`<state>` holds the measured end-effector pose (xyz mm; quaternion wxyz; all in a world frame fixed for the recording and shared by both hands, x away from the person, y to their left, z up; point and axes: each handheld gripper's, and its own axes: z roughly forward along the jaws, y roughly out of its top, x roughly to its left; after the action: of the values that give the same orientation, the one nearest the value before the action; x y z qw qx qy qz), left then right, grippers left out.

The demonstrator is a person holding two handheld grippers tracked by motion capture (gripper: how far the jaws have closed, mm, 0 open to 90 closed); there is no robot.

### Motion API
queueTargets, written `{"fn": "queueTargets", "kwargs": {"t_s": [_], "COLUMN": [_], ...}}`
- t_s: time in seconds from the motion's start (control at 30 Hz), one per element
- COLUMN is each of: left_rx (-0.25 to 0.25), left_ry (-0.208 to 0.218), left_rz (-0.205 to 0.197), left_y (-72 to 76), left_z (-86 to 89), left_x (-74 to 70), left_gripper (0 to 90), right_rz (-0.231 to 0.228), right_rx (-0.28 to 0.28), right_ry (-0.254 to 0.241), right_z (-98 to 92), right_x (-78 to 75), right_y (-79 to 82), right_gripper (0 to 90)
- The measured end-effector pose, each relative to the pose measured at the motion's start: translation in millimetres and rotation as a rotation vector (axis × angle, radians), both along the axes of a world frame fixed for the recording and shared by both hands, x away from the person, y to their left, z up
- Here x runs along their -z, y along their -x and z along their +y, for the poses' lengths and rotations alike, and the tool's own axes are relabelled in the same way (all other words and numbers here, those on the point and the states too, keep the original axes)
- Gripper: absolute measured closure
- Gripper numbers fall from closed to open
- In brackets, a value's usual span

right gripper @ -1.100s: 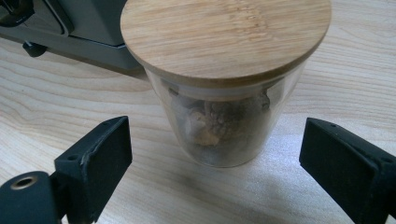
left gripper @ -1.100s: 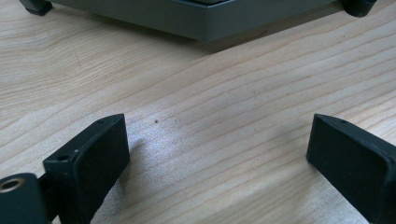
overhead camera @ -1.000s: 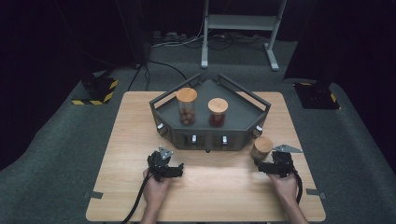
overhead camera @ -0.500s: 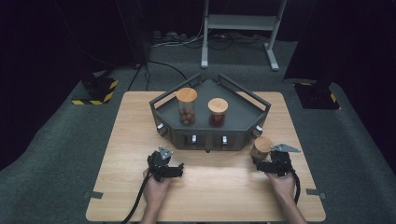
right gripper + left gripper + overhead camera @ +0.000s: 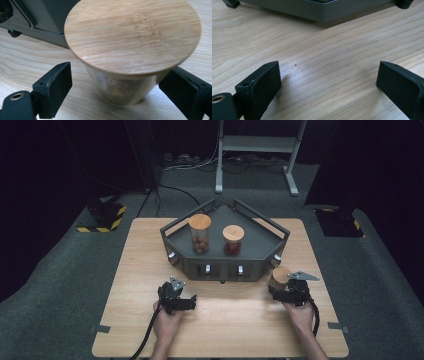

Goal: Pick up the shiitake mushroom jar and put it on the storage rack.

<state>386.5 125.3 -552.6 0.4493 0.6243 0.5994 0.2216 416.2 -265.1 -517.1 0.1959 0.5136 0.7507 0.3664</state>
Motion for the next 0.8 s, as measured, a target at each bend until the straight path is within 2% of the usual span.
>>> {"fn": "queueTargets", "kwargs": {"t_s": [0.3, 0.43, 0.8], "left_rx": [0.0, 0.0, 0.0], "left_ry": [0.0, 0.0, 0.0], "left_rz": [0.0, 0.0, 0.0], "left_y": [0.0, 0.0, 0.0], "left_z": [0.0, 0.0, 0.0], "left_x": [0.0, 0.0, 0.0], "left_gripper": [5.9, 5.9, 5.9], "right_rz": [-0.002, -0.02, -0.045], "right_rx": [0.017, 0.03, 0.04], "right_ry": [0.009, 0.038, 0.04], "right_z": [-0.8, 0.4, 3.6], "right_x": [1.0, 0.5, 0.2], "right_y": [-4.6, -6.2, -10.4], "right_gripper": [13.4, 15.0, 18.5]}}
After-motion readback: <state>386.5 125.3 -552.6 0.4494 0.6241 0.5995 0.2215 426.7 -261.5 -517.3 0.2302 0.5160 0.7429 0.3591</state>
